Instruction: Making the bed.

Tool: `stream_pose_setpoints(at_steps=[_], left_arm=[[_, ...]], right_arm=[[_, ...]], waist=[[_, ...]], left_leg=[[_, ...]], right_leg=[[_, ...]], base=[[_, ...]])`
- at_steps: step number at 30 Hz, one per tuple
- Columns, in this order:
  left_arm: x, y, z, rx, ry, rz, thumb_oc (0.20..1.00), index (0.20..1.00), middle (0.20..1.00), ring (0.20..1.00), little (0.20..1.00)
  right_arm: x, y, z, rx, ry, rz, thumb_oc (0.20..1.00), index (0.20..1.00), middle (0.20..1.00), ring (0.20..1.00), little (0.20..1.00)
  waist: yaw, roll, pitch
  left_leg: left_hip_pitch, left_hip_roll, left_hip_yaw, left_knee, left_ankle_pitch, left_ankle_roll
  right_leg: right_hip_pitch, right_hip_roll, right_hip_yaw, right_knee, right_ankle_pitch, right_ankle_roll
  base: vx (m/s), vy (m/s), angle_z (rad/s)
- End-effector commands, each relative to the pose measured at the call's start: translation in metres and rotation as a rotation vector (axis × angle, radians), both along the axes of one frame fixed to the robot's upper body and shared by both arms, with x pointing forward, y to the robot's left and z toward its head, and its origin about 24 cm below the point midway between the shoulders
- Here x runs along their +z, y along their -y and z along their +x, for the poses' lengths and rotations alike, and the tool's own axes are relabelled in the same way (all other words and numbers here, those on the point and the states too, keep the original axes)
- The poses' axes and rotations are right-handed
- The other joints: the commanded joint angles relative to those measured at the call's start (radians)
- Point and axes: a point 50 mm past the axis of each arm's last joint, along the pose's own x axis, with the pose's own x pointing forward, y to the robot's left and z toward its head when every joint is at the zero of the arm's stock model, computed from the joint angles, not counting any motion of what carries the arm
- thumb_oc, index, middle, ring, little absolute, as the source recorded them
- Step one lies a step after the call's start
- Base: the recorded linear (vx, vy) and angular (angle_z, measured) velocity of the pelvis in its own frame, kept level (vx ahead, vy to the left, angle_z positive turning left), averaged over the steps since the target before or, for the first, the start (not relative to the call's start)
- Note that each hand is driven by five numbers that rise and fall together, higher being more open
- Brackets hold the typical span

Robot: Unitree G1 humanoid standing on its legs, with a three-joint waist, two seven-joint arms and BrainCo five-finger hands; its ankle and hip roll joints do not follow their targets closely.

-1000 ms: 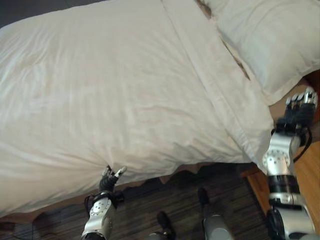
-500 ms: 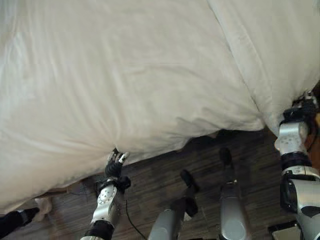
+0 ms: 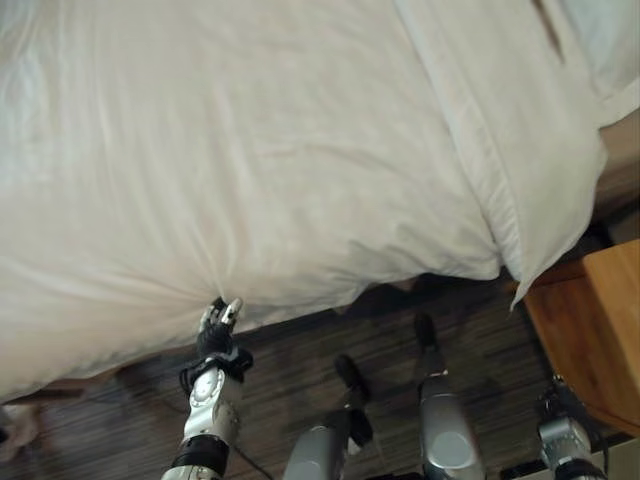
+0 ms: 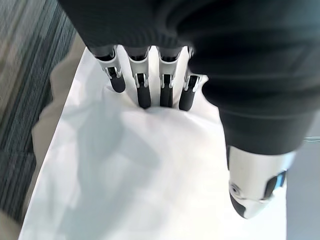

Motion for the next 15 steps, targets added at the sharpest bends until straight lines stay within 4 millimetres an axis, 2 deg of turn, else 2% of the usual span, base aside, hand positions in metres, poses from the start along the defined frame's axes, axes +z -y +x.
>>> stream_pose_setpoints(at_steps=[1, 2, 4, 6, 8, 9, 10, 13, 15], left_arm=[[-0.007, 0.059, 0.02, -0.297, -0.042, 0.02, 1.0, 1.0, 1.0, 1.0, 1.0], [-0.007, 0.059, 0.02, -0.296, -0.042, 0.021, 1.0, 1.0, 1.0, 1.0, 1.0], [-0.012, 0.069, 0.016, -0.34, -0.069, 0.04, 1.0, 1.0, 1.0, 1.0, 1.0], [-0.009, 0.068, 0.008, -0.377, -0.055, 0.07, 1.0, 1.0, 1.0, 1.0, 1.0], [-0.01, 0.068, 0.002, -0.393, -0.058, 0.073, 1.0, 1.0, 1.0, 1.0, 1.0], [-0.007, 0.071, 0.002, -0.426, -0.044, 0.102, 1.0, 1.0, 1.0, 1.0, 1.0], [-0.007, 0.071, 0.002, -0.425, -0.045, 0.103, 1.0, 1.0, 1.0, 1.0, 1.0], [0.01, 0.077, -0.003, -0.517, 0.044, 0.139, 1.0, 1.0, 1.0, 1.0, 1.0], [0.016, 0.084, -0.003, -0.573, 0.072, 0.158, 1.0, 1.0, 1.0, 1.0, 1.0]], right_arm=[[0.016, -0.013, 0.023, 0.315, -0.026, -0.204, 1.0, 1.0, 1.0, 1.0, 1.0], [0.015, -0.014, 0.023, 0.316, -0.026, -0.204, 1.0, 1.0, 1.0, 1.0, 1.0], [0.022, -0.027, 0.025, 0.487, -0.036, -0.309, 1.0, 1.0, 1.0, 1.0, 1.0], [0.024, -0.04, 0.019, 0.569, -0.007, -0.329, 1.0, 1.0, 1.0, 1.0, 1.0], [0.025, -0.047, 0.017, 0.6, 0.007, -0.323, 1.0, 1.0, 1.0, 1.0, 1.0], [0.026, -0.06, 0.018, 0.686, 0.031, -0.321, 1.0, 1.0, 1.0, 1.0, 1.0], [0.026, -0.061, 0.018, 0.687, 0.03, -0.32, 1.0, 1.0, 1.0, 1.0, 1.0], [0.037, -0.083, 0.026, 0.802, 0.125, -0.334, 1.0, 1.0, 1.0, 1.0, 1.0], [0.038, -0.097, 0.028, 0.85, 0.154, -0.316, 1.0, 1.0, 1.0, 1.0, 1.0]], waist=[[-0.034, -0.021, -0.122], [-0.034, -0.023, -0.124], [-0.037, -0.054, -0.15], [-0.038, -0.083, -0.178], [-0.036, -0.091, -0.187], [-0.036, -0.106, -0.208], [-0.037, -0.106, -0.207], [-0.022, -0.129, -0.238], [-0.019, -0.14, -0.251]], left_leg=[[0.066, 0.076, -0.081, 0.013, -0.029, -0.07], [0.062, 0.076, -0.081, 0.013, -0.024, -0.071], [0.087, 0.086, -0.095, 0.013, -0.026, -0.07], [0.117, 0.095, -0.109, 0.013, -0.03, -0.067], [0.129, 0.096, -0.112, 0.013, -0.033, -0.066], [0.144, 0.099, -0.114, 0.013, -0.037, -0.066], [0.145, 0.099, -0.115, 0.013, -0.038, -0.066], [0.163, 0.104, -0.128, 0.013, -0.041, -0.066], [0.169, 0.11, -0.132, 0.013, -0.041, -0.067]], right_leg=[[0.046, 0.034, -0.036, 0.027, -0.073, 0.008], [0.044, 0.033, -0.036, 0.026, -0.068, 0.006], [0.073, 0.041, -0.046, 0.036, -0.076, -0.001], [0.113, 0.052, -0.056, 0.054, -0.093, -0.008], [0.128, 0.053, -0.061, 0.056, -0.097, -0.01], [0.149, 0.055, -0.068, 0.055, -0.099, -0.01], [0.151, 0.055, -0.069, 0.054, -0.099, -0.01], [0.183, 0.059, -0.077, 0.049, -0.104, -0.009], [0.192, 0.061, -0.083, 0.055, -0.109, -0.008]], base=[[0.07, -0.05, 0.02], [0.03, -0.042, 0.04], [0.03, -0.07, 0.17], [0.05, -0.057, 0.18], [0.04, -0.019, 0.06], [0.03, -0.013, 0.1], [0.02, -0.018, 0.14], [0.0, -0.018, 0.08], [0.0, -0.01, 0.02]])
